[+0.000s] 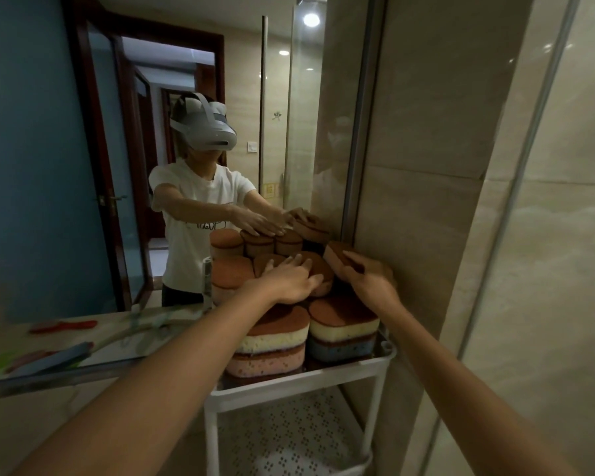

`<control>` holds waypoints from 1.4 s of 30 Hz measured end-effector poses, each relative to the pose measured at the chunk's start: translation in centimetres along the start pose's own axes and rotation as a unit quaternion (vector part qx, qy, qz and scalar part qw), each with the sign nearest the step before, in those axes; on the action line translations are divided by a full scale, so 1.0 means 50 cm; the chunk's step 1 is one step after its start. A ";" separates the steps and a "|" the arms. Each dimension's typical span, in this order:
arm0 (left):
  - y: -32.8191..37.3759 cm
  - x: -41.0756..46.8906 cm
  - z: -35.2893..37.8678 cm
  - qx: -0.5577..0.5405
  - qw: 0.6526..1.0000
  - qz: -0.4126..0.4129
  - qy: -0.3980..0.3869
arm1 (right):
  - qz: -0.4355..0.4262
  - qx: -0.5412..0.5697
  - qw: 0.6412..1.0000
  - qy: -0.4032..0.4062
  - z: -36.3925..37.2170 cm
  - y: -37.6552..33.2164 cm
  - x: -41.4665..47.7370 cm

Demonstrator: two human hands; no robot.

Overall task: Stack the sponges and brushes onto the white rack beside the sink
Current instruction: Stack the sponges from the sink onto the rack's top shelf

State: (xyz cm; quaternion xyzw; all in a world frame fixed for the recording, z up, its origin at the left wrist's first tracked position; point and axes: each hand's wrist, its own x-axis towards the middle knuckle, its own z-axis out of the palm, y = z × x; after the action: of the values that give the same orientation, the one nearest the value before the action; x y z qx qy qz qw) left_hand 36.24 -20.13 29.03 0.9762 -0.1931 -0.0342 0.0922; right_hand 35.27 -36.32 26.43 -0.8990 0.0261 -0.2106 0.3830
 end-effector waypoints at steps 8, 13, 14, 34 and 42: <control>-0.007 -0.001 0.009 0.026 1.000 0.003 0.017 | -0.020 -0.137 0.989 -0.056 0.019 0.004 0.010; -0.007 0.002 0.011 0.031 0.999 0.001 0.015 | -0.057 -0.258 0.961 -0.081 0.015 -0.001 0.014; -0.005 0.003 0.012 0.033 0.999 0.000 0.015 | -0.067 -0.278 0.954 -0.086 0.012 -0.002 0.012; 0.043 -0.070 -0.051 -0.092 0.981 -0.038 0.165 | -0.127 -0.206 0.970 -0.023 -0.029 -0.078 -0.079; -0.049 -0.289 -0.025 -0.241 0.889 -0.120 0.370 | -0.264 0.085 0.961 0.019 0.104 -0.172 -0.270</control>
State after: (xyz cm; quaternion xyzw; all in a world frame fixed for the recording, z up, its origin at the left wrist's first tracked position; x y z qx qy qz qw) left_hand 23.96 -12.16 30.22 0.8820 -0.0120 0.2728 0.3841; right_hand 24.06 -23.94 24.40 -0.8340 -0.2230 -0.3231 0.3877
